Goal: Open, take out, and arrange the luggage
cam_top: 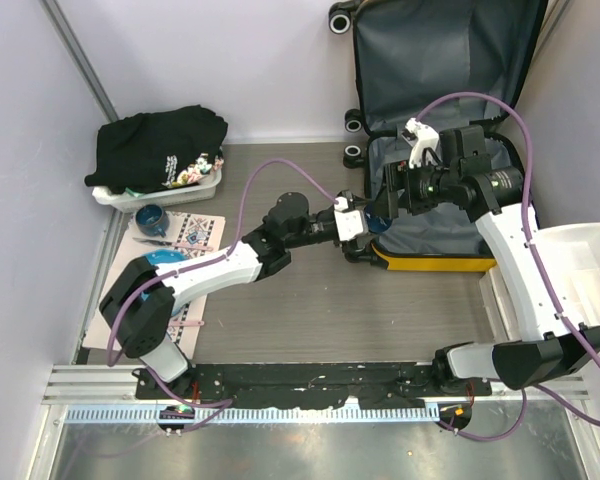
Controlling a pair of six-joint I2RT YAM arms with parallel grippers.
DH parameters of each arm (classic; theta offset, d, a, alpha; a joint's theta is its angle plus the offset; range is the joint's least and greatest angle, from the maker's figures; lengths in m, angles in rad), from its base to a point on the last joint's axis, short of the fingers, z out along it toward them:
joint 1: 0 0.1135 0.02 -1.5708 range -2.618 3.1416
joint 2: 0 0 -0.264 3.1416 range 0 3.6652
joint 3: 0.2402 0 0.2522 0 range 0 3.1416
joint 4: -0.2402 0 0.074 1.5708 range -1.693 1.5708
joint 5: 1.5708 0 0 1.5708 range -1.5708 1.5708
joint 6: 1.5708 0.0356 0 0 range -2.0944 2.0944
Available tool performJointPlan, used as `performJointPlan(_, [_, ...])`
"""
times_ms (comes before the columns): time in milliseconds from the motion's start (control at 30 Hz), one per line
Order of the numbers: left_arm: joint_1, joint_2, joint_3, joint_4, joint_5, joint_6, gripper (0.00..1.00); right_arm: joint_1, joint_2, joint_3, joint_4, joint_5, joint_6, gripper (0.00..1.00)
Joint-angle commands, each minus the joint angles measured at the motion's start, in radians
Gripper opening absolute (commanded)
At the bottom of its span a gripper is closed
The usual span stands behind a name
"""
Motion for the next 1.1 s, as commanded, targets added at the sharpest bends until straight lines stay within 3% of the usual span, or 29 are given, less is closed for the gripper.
performJointPlan(0, [0.001, 0.014, 0.053, -0.003, -0.020, -0.018, 0.19, 0.026, 0.001, 0.029, 0.017, 0.032, -0.013, 0.80])
performJointPlan(400, [0.000, 0.034, 0.087, 0.005, -0.066, -0.066, 0.18, 0.098, 0.013, -0.021, 0.022, 0.152, -0.057, 0.79])
performJointPlan(667, [0.000, 0.048, 0.101, -0.002, -0.068, -0.075, 0.18, 0.118, 0.018, -0.020, 0.042, 0.207, -0.062, 0.74])
performJointPlan(1067, [0.000, 0.054, 0.112, 0.001, -0.080, -0.077, 0.18, 0.149, 0.041, -0.024, 0.031, 0.230, -0.071, 0.77])
